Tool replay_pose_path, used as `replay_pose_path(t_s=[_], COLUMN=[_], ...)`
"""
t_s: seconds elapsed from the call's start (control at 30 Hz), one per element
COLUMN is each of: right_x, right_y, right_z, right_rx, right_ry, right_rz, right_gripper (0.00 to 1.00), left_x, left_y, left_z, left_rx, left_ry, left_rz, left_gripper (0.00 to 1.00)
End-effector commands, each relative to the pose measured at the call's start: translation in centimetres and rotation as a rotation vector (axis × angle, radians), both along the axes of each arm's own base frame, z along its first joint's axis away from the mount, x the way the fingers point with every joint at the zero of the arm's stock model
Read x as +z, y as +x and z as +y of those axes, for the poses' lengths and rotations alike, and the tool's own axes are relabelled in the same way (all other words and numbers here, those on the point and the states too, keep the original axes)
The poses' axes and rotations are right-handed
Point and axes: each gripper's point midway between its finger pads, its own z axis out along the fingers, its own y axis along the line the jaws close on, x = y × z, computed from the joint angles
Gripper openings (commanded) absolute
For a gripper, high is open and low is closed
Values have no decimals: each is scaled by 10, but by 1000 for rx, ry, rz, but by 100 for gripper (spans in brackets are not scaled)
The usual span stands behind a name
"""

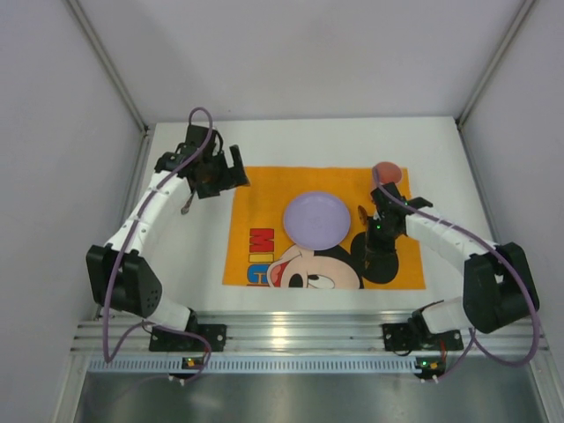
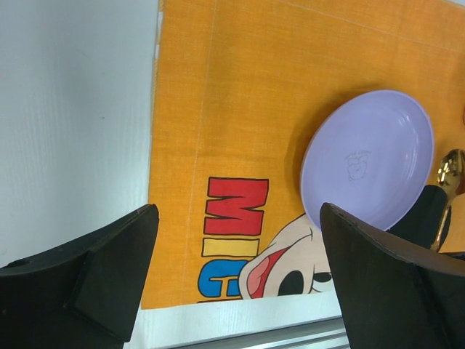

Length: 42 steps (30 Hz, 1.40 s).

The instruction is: Set the dinner table for one person

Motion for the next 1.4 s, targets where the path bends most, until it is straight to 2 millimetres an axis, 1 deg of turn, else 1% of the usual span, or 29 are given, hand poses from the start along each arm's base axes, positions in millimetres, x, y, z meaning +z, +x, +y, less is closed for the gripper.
replay_pose_path(t_s=[0.0,0.03,0.13,0.17,0.2,0.27,0.3,0.33,0.4,0.43,0.47,0.53,0.57,0.6,0.67,0.7,0.73,0.77,0.8,0.83,0.93,0.97,1.0,1.03,1.07,1.13,1.27,1.33,1.37], right_x=[15,16,14,15,12,14,16,17,28,31,36,49,60,65,74,80,81,83,85,85,83,82,82,82,82,81,78,77,78], right_y=[42,50,58,61,62,63,62,58,56,51,49,42,41,38,31,29,24,22,18,16,10,7,6,6,5,4,6,7,8], right_z=[0,2,2,2,0,-2,-3,-7,-10,-13,-15,-20,-20,-21,-23,-28,-30,-32,-34,-35,-38,-38,-37,-38,-38,-38,-41,-41,-41], right_rx=[-8,-9,-5,-9,-16,-22,-26,-30,-39,-41,-46,-47,-52,-52,-51,-60,-64,-64,-68,-69,-80,-82,-85,-87,-88,-90,-86,-85,-80], right_ry=[-8,1,-13,-18,-30,-40,-46,-59,-68,-80,-84,-90,-79,-75,-75,-88,-94,-96,-100,-101,-109,-109,-104,-105,-105,-107,-131,-138,-141], right_rz=[-130,-156,-171,-176,-168,-165,-165,-152,-170,-160,-166,-181,-213,-220,-222,-247,-236,-240,-236,-233,-221,-213,-210,-206,-203,-195,-178,-174,-177], right_gripper=[0,0,0,4,18,27,35,40,43,44,44,44,43,43,43,44,43,43,43,43,42,41,41,41,40,40,39,38,38], left_x=[-7,-9,-20,-26,-27,-37,-39,-42,-53,-55,-62,-68,-75,-77,-92,-94,-108,-113,-110,-123,-124,-132,-130,-132,-141,-141,-140,-146,-154], left_y=[16,18,28,32,37,43,48,51,57,61,63,68,72,77,85,90,94,98,106,110,131,135,143,145,147,154,157,158,155], left_z=[9,12,25,28,35,44,54,59,75,80,83,94,96,107,110,110,110,112,113,115,120,134,139,141,142,147,151,151,152], left_rx=[3,9,26,28,44,58,78,90,125,133,136,154,152,179,169,159,151,141,137,125,117,133,144,147,149,162,141,131,125], left_ry=[32,41,73,86,94,107,107,110,114,114,122,125,131,159,168,168,175,189,197,215,250,261,275,278,276,270,283,289,290], left_rz=[-29,-28,-15,-3,-3,17,21,24,44,38,53,57,66,62,77,74,102,110,106,129,93,104,87,95,113,101,72,81,106], left_gripper=[98,98,99,99,99,98,98,98,98,98,98,98,98,98,98,98,98,97,96,96,96,96,96,95,94,93,93,93,92])
